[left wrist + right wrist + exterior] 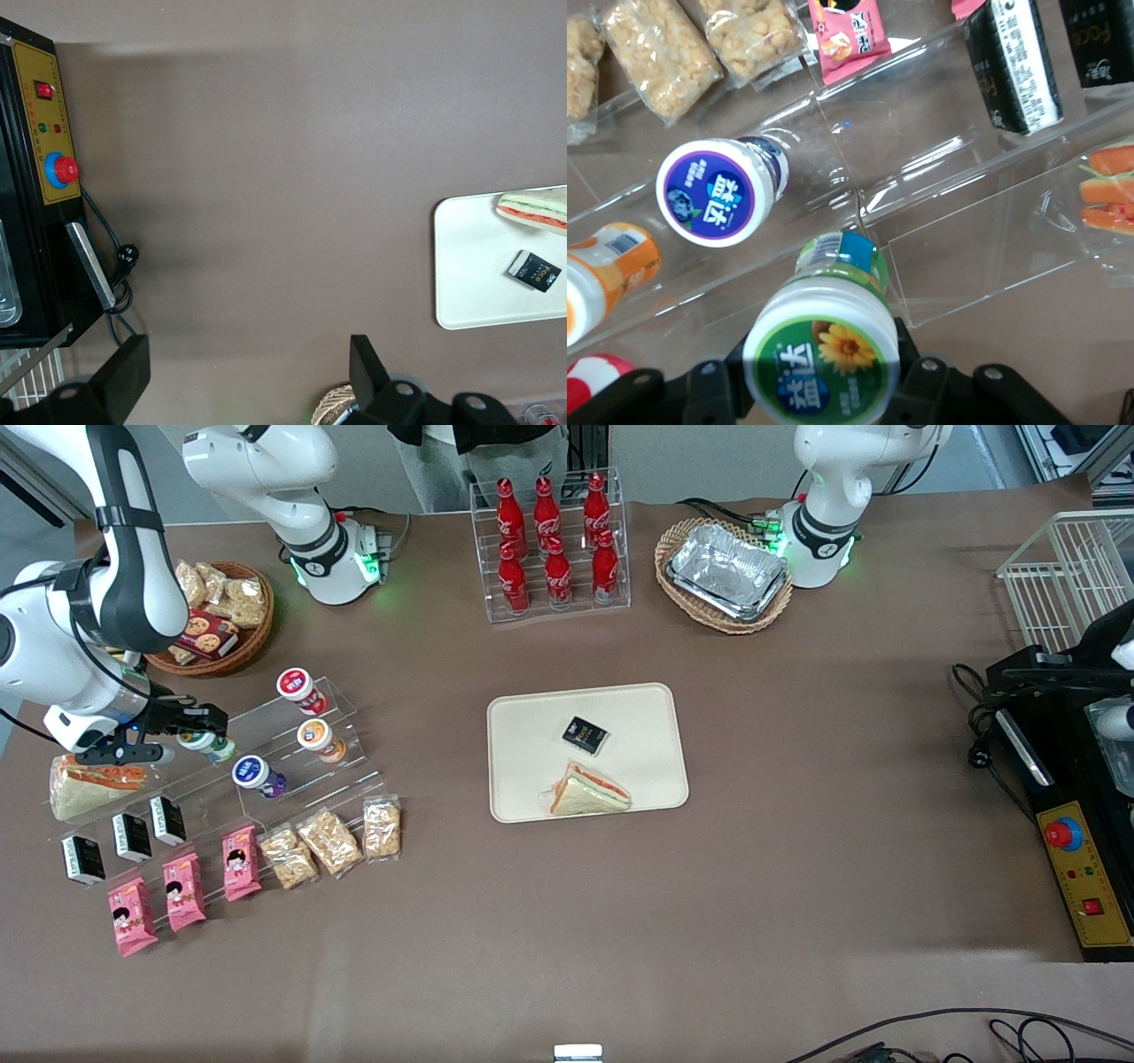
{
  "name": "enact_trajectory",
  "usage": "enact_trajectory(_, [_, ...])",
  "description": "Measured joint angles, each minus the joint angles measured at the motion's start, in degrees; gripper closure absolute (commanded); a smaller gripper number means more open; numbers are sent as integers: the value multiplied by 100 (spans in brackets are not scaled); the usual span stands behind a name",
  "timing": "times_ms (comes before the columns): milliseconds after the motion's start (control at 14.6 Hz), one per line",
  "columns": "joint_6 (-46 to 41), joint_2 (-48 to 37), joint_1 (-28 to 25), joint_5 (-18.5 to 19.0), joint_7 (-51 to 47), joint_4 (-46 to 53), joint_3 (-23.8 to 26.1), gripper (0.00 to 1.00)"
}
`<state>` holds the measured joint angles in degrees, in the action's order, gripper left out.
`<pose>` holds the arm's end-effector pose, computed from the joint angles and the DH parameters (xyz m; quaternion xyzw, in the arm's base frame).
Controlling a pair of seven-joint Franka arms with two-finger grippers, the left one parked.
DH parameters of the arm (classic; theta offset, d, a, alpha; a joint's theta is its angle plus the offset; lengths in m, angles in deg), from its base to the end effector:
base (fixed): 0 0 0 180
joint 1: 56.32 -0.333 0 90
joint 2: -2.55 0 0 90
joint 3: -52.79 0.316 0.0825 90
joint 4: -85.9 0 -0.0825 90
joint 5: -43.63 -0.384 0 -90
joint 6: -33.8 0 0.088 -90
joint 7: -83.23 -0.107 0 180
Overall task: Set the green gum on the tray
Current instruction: 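Close the right gripper on the green gum bottle and lift it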
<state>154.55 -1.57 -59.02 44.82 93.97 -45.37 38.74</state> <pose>0.4812 -0.0980 0.3708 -0.9984 -0.0013 0.0558 0.0110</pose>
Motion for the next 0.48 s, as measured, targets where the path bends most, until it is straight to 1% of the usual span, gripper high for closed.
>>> enact_trajectory(137, [-19, -101, 1, 0, 3, 20, -14, 72])
enact_trajectory(275, [-244, -283, 3, 0, 4, 76, -22, 72])
enact_trajectory(481, [-1229, -594, 11, 0, 4, 462, -73, 72])
